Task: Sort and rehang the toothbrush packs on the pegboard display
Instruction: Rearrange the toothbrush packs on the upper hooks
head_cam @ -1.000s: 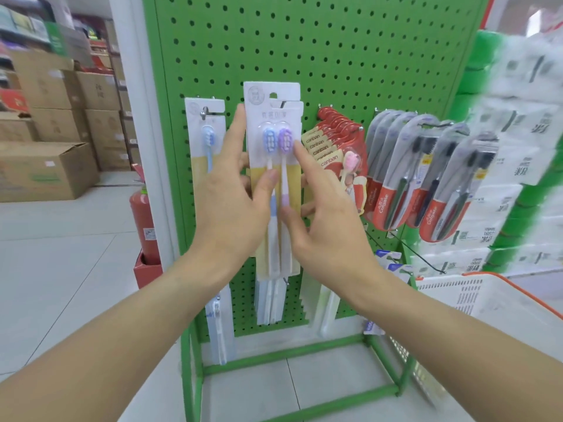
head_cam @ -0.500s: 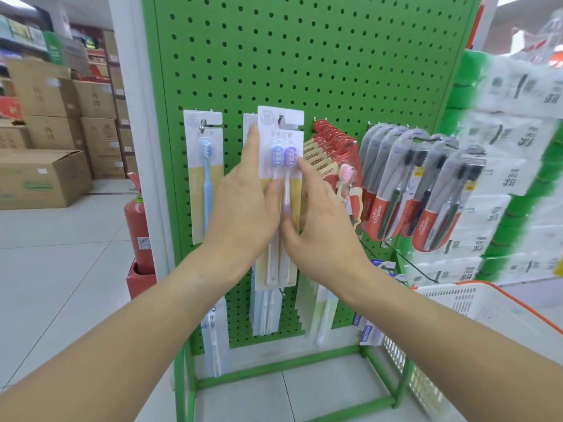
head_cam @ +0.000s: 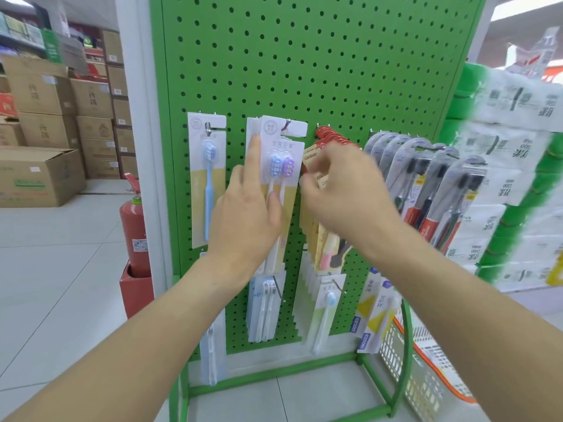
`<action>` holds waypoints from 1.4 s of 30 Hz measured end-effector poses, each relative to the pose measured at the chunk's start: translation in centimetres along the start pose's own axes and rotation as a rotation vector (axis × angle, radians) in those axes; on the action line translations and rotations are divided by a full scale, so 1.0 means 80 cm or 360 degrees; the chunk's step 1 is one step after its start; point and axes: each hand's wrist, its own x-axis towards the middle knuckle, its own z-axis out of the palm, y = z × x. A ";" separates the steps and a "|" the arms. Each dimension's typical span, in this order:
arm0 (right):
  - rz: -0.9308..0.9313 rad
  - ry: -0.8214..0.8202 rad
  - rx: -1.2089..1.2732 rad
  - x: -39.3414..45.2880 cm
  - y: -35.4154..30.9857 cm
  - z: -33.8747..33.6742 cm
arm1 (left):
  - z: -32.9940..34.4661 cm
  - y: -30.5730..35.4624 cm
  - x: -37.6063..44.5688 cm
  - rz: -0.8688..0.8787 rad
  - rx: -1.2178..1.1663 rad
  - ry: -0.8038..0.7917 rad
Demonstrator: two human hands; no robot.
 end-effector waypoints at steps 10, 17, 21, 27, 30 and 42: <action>-0.0205 -0.0198 0.0205 0.157 -0.016 -0.031 | 0.000 -0.003 0.005 -0.0046 -0.0007 0.0045; -0.0461 -0.0626 -0.0227 0.241 -0.022 0.002 | 0.000 -0.010 0.011 -0.0033 -0.0083 0.0090; -0.0518 -0.0719 -0.0446 0.257 -0.014 0.029 | -0.003 -0.009 0.015 0.0013 0.0102 0.0202; -0.0449 -0.0758 -0.0381 0.266 0.000 0.047 | -0.002 -0.009 0.022 -0.0092 -0.0078 0.0031; -0.0500 -0.0759 -0.0443 0.268 -0.004 0.050 | 0.000 -0.013 0.024 -0.0126 -0.0175 0.0013; -0.0468 -0.0755 -0.0309 0.271 -0.022 0.044 | -0.012 -0.028 0.035 -0.0223 -0.0377 -0.0109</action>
